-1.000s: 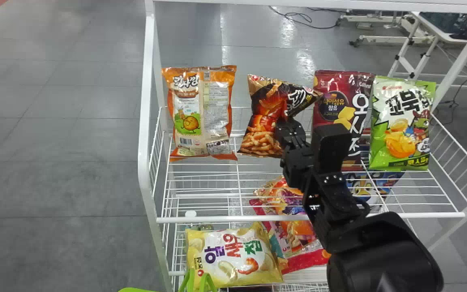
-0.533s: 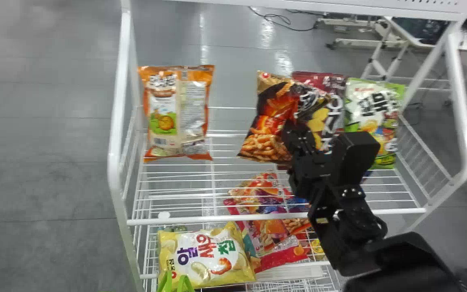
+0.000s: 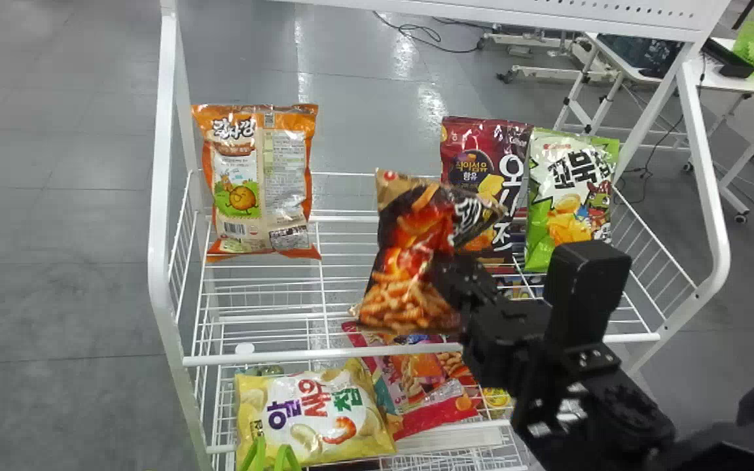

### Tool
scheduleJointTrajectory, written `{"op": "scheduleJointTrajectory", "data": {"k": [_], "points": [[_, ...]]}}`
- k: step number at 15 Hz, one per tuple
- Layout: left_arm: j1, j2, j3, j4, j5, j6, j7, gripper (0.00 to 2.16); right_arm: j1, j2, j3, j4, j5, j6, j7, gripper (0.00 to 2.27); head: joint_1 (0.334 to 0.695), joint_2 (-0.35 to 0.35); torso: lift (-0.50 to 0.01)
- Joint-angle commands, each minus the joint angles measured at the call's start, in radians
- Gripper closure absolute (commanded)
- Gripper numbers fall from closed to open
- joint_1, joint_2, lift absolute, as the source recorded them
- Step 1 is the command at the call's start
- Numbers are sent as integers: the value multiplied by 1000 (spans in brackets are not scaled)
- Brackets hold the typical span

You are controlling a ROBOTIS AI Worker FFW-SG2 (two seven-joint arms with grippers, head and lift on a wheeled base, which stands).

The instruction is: Hold basket handle with left hand then pick spicy shrimp crackers with right hand and place into basket

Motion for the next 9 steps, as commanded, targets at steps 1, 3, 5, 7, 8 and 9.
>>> {"op": "scheduleJointTrajectory", "data": {"k": [1, 3, 5, 7, 8, 9], "points": [[8, 0, -2, -15, 1, 1, 0, 1895, 50, -20, -34, -115, -56, 207, 1, 1885, 695, -199, -37], [18, 0, 1, -24, 4, 1, -2, 1895, 79, -32, -54, -201, -90, 400, 1, 1885, 695, -206, -37], [22, -6, 3, -38, 4, 1, -2, 1895, 102, -40, -92, -266, -157, 532, 10, 1885, 695, -221, -37], [24, -15, 4, -46, 1, 1, 0, 1895, 105, -45, -97, -309, -177, 676, 35, 1885, 695, -227, -37], [24, -17, 6, -46, 1, 1, 0, 1895, 105, -45, -95, -327, -179, 741, 35, 1885, 695, -229, -37], [24, -17, 6, -46, -1, 1, 0, 1895, 108, -45, -94, -341, -180, 802, 35, 1885, 695, -232, -37]]}}
